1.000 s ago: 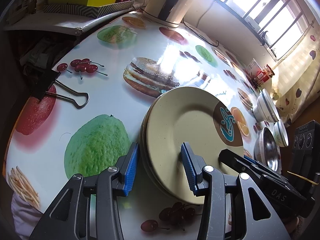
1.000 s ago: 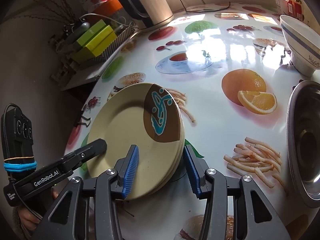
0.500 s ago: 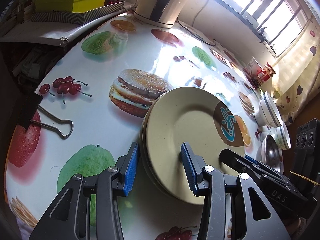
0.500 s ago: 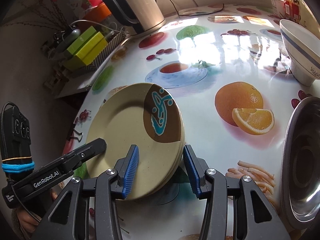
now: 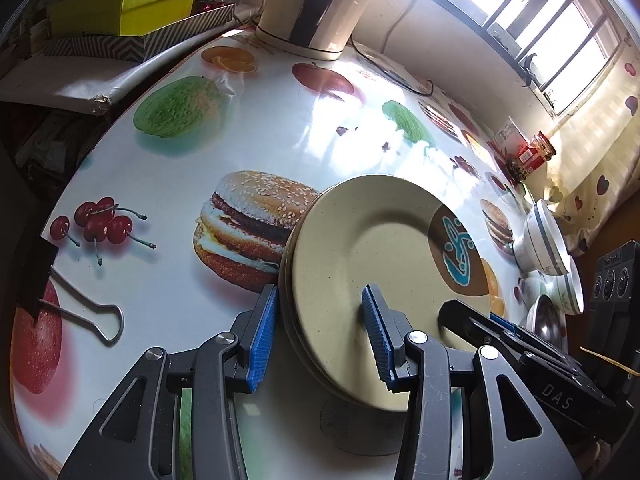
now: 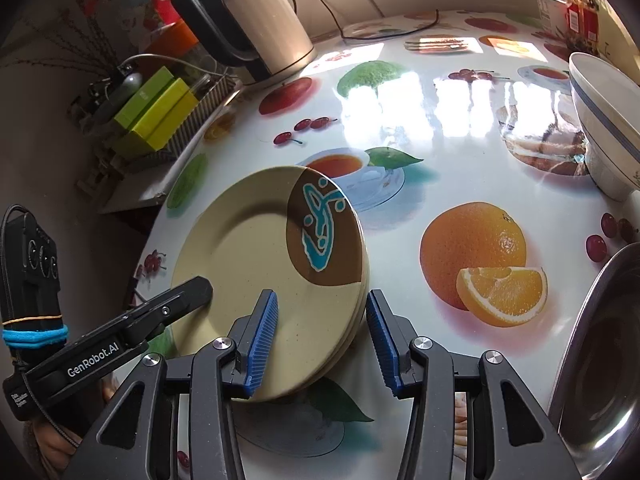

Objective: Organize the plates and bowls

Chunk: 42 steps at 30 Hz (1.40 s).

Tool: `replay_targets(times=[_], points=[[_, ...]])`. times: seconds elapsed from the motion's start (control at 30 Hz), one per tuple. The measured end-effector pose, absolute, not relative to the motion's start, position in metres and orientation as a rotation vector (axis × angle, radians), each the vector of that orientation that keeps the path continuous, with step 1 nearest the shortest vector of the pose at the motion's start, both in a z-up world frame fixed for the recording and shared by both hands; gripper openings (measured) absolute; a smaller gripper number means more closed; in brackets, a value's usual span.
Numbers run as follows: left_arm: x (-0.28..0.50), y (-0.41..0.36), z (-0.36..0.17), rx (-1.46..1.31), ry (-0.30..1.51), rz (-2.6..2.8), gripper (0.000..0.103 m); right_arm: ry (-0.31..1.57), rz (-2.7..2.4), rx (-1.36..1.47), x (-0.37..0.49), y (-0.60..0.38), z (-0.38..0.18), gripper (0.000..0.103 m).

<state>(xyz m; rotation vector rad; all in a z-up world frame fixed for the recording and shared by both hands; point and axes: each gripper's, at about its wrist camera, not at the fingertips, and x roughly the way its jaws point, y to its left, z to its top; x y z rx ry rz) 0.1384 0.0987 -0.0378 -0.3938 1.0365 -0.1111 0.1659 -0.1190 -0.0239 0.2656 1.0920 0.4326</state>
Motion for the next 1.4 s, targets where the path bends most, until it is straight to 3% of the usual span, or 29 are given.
replay_targets(times=[0.77, 1.4], points=[[0.159, 0.095, -0.036, -0.369, 1.042, -0.102, 0.044, 1.087, 0.419, 0.279, 0.184, -0.119, -0.023, 0.046], [0.152, 0.087, -0.029, -0.303, 1.022, -0.087, 0.044, 1.081, 0.418, 0.265, 0.181, -0.120, -0.024, 0.058]])
